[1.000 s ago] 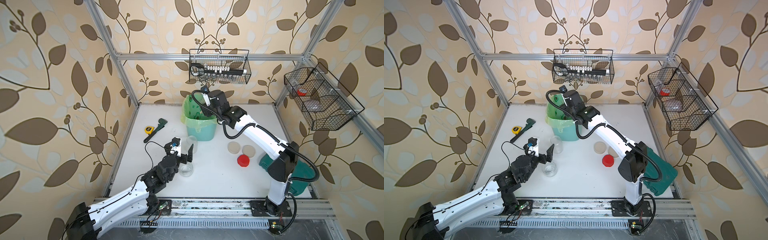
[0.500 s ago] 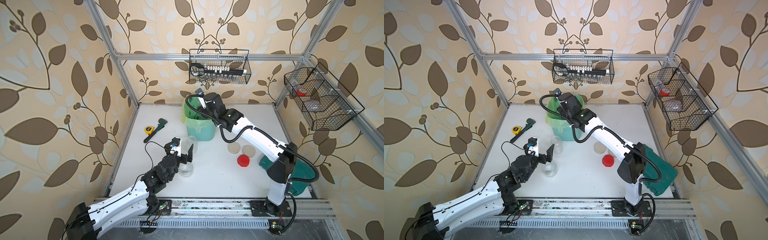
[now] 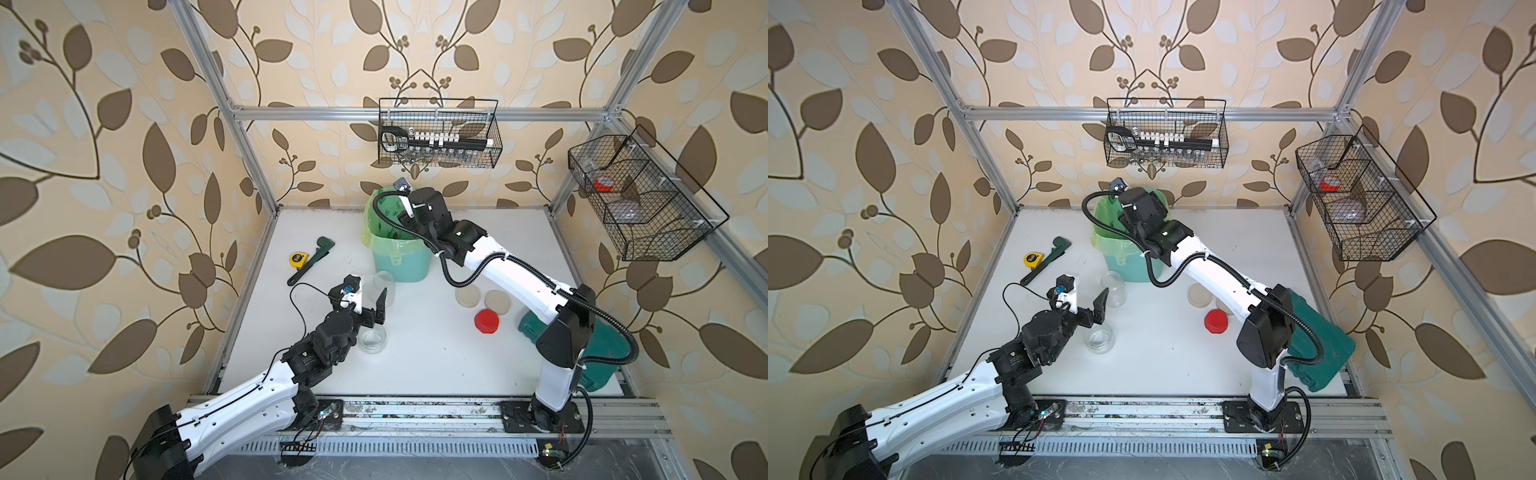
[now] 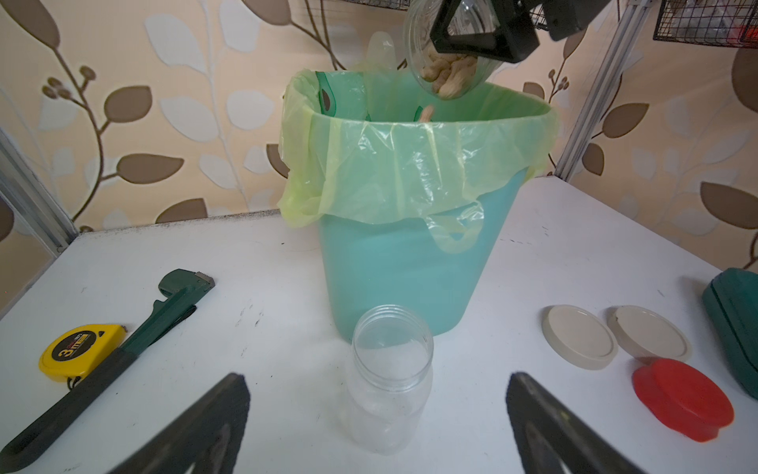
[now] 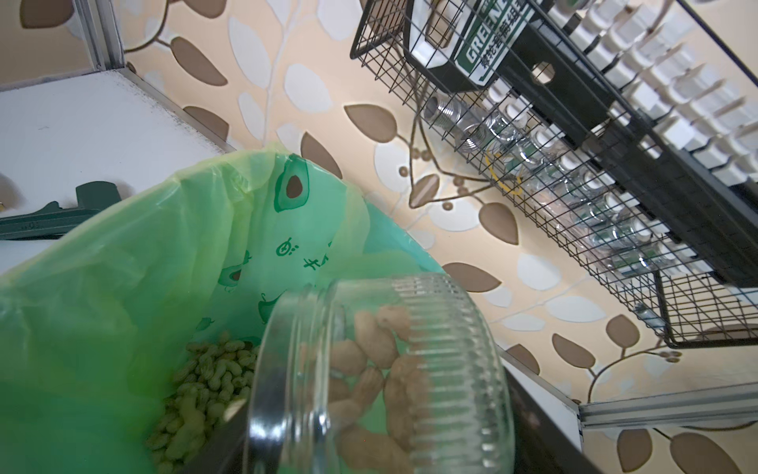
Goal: Empty moldy peanuts from jars
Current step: Pour the moldy peanuts from the jar into the trash bin.
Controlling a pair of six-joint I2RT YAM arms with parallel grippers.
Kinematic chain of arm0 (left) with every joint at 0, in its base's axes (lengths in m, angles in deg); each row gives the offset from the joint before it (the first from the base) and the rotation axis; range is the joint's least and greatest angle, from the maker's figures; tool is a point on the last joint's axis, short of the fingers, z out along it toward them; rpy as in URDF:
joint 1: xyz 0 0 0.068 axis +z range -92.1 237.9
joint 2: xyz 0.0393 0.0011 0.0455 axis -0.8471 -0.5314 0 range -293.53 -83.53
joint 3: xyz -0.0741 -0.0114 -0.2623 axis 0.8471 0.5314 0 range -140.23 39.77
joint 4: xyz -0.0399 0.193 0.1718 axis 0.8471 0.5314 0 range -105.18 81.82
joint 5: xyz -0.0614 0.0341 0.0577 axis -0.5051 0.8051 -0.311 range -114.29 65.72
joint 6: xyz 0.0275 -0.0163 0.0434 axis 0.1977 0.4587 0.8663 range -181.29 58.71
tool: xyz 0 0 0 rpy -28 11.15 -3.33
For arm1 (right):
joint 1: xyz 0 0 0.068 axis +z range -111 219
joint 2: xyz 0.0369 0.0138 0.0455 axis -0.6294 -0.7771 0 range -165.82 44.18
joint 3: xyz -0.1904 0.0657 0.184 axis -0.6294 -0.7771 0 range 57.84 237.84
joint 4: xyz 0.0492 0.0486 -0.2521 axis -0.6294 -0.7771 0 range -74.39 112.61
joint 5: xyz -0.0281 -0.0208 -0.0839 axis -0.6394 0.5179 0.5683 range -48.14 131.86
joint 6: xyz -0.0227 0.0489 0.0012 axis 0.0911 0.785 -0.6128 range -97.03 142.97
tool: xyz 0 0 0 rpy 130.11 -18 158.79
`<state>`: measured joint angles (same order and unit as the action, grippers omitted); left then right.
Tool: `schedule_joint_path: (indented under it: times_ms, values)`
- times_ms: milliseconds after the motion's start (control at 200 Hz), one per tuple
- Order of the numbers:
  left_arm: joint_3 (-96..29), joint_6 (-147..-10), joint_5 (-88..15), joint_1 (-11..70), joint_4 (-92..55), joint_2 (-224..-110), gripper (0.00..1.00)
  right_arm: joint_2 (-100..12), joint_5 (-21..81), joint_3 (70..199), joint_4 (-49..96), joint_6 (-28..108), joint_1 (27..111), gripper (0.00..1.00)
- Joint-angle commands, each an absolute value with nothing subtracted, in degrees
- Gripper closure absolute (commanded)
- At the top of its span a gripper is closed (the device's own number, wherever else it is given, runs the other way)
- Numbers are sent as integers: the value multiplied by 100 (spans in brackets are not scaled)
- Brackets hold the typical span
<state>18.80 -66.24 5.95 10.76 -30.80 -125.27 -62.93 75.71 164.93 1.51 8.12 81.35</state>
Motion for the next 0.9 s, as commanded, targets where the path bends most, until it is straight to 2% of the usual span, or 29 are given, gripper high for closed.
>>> schedule_joint_path:
  times_ms: [0, 145, 480, 655, 895]
  values:
    - [1724, -6667, 578, 1149, -3248, -12472, 1, -5933, 7719, 16378, 556, 767, 8132, 100]
    - [1724, -6666, 563, 1144, -3258, -12489, 1, -6017, 7701, 16303, 548, 899, 7991, 100]
    - [1710, -6675, 555, 1145, -3258, -12519, 1, -5290, 5644, 16258, 122, 2580, 7464, 100]
    - [1709, -6694, 520, 1156, -3291, -12583, 1, -4925, 3803, 15998, 141, 3677, 6740, 100]
    - [1674, -6703, 491, 1158, -3300, -12669, 1, -4648, 1176, 15227, 1244, 5243, 5617, 100]
